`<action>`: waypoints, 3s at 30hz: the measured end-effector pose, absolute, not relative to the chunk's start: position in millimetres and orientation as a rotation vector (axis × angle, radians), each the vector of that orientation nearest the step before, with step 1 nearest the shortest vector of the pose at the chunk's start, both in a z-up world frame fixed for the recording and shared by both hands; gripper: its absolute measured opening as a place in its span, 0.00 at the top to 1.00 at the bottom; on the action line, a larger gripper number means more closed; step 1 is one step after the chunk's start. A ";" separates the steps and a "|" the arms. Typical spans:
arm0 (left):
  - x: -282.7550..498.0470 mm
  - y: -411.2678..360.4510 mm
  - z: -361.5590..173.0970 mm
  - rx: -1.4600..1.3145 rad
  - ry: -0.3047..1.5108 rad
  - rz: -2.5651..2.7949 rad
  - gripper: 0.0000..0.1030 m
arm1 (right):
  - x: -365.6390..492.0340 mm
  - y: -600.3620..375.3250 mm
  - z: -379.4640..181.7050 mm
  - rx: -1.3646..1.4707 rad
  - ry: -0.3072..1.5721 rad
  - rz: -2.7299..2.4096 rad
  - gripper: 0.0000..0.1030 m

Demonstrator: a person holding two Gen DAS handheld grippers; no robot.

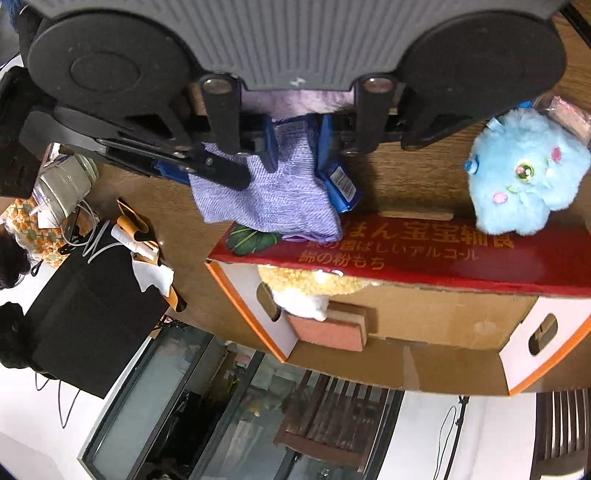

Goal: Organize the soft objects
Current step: 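Carry the lavender pouch into the cardboard box and release it, then bring the left tool back toward the pile of soft items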

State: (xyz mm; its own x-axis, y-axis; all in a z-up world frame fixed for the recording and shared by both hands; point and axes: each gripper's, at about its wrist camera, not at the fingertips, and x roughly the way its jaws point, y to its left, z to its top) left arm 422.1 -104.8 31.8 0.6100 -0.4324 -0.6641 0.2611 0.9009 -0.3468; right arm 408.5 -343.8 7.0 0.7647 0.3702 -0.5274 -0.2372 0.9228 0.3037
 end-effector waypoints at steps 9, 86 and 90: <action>370.3 -95.1 90.3 -0.200 0.633 -0.455 0.86 | 346.3 -343.8 70.4 0.228 0.402 0.316 0.61; 314.1 37.3 239.6 -0.018 0.347 -0.217 0.08 | 358.0 -283.5 260.4 0.102 0.440 0.301 0.25; 238.5 36.6 210.1 -0.030 0.283 -0.259 0.05 | 280.8 -287.2 236.4 0.060 0.344 0.347 0.20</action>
State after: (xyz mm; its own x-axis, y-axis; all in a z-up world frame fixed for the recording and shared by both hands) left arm 238.5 36.6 210.1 0.9273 -0.2573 -0.2718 0.2488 0.9663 -0.0656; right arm 280.8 -287.2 236.4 0.8831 0.3430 -0.3202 -0.3228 0.9393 0.1161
